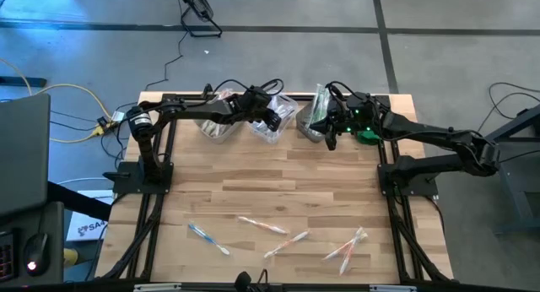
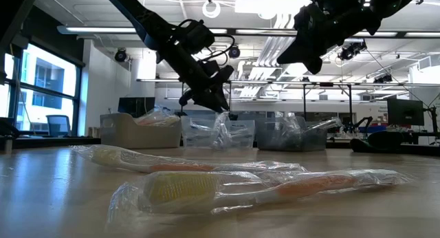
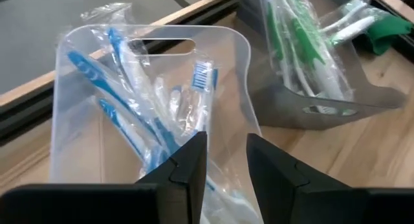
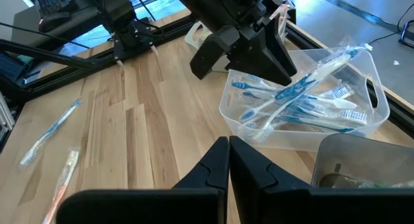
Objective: Pick & Place Toothbrushes
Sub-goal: Put the orange toothbrush into the white bin
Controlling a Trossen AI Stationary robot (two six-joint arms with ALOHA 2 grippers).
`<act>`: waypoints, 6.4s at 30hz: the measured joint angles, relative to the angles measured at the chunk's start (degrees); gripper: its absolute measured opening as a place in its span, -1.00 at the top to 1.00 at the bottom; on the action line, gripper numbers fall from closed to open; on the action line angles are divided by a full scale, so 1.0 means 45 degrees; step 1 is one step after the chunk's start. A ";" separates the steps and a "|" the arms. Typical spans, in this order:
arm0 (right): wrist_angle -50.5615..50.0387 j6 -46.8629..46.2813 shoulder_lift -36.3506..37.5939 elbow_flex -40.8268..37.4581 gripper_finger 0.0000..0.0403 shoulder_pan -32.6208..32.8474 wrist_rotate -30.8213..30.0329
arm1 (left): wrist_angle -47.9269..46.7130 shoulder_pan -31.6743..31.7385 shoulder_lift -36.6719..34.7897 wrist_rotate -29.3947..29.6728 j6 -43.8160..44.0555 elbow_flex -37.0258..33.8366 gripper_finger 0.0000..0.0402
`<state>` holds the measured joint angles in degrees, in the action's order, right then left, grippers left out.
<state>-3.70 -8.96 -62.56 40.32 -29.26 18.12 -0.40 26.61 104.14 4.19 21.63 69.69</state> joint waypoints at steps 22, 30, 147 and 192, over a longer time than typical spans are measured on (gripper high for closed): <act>0.0000 -0.0003 0.0001 -0.0002 0.98 0.0003 0.0006 | -0.3708 -0.0163 -0.3600 0.0179 -0.2782 0.0005 0.99; 0.0005 -0.0008 0.0000 0.0003 0.98 0.0004 0.0011 | -0.5945 -0.1612 -0.4376 0.1533 -0.3500 -0.0004 1.00; -0.1909 0.0050 0.0003 0.0003 0.98 0.0001 0.0001 | -0.6154 -1.0579 0.1156 -0.1323 -0.0748 -0.0005 0.80; -0.3245 0.1478 0.0002 0.0003 0.98 0.0000 0.0000 | -1.2882 -0.8640 0.0843 0.0900 0.1989 0.4247 0.99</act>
<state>-18.31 -2.31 -62.55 40.34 -29.26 18.12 -58.37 -12.27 107.93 8.24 30.59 88.80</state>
